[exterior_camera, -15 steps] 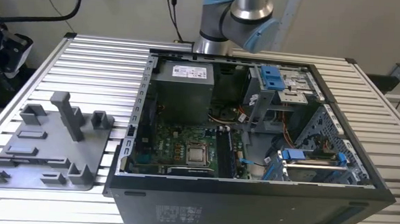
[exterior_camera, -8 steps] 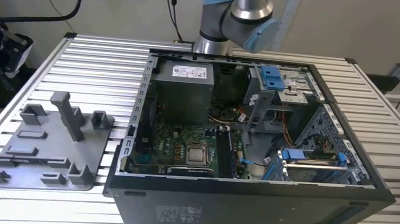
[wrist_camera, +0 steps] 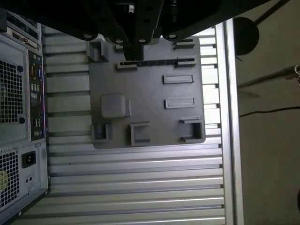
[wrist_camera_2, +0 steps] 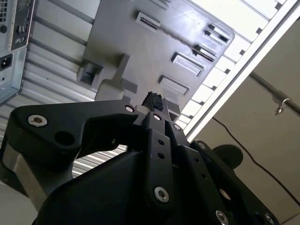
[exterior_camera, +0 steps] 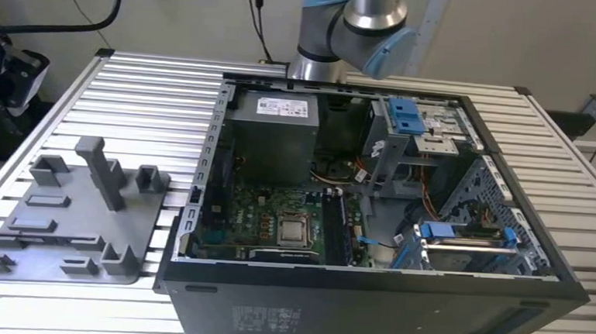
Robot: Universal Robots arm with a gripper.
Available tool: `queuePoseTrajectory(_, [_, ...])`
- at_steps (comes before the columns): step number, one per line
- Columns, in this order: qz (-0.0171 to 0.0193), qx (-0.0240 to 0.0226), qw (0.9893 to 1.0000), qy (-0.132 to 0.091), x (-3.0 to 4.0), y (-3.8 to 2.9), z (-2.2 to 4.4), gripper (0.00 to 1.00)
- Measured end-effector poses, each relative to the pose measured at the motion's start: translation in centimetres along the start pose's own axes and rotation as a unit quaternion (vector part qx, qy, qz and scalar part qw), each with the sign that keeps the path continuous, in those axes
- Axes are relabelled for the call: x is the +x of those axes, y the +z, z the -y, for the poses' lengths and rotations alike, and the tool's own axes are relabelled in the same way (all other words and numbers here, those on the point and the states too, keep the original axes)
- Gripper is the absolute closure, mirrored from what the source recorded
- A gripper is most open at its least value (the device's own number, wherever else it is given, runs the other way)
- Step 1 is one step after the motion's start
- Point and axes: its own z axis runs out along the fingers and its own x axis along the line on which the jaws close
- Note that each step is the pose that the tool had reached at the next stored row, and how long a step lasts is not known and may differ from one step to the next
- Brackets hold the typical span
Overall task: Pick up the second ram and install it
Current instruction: 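Pick up the second ram and move it above second insertion slot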
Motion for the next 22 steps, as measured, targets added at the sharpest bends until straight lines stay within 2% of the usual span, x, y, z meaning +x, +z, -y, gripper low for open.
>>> queuePoseTrajectory(13, [-0.0002,-0.0026,1.0,0.0,0.0,0.0,0.0,0.89])
queuePoseTrajectory(22, [-0.0011,-0.0028,0.9999,-0.015,0.0,0.0,0.0,0.89])
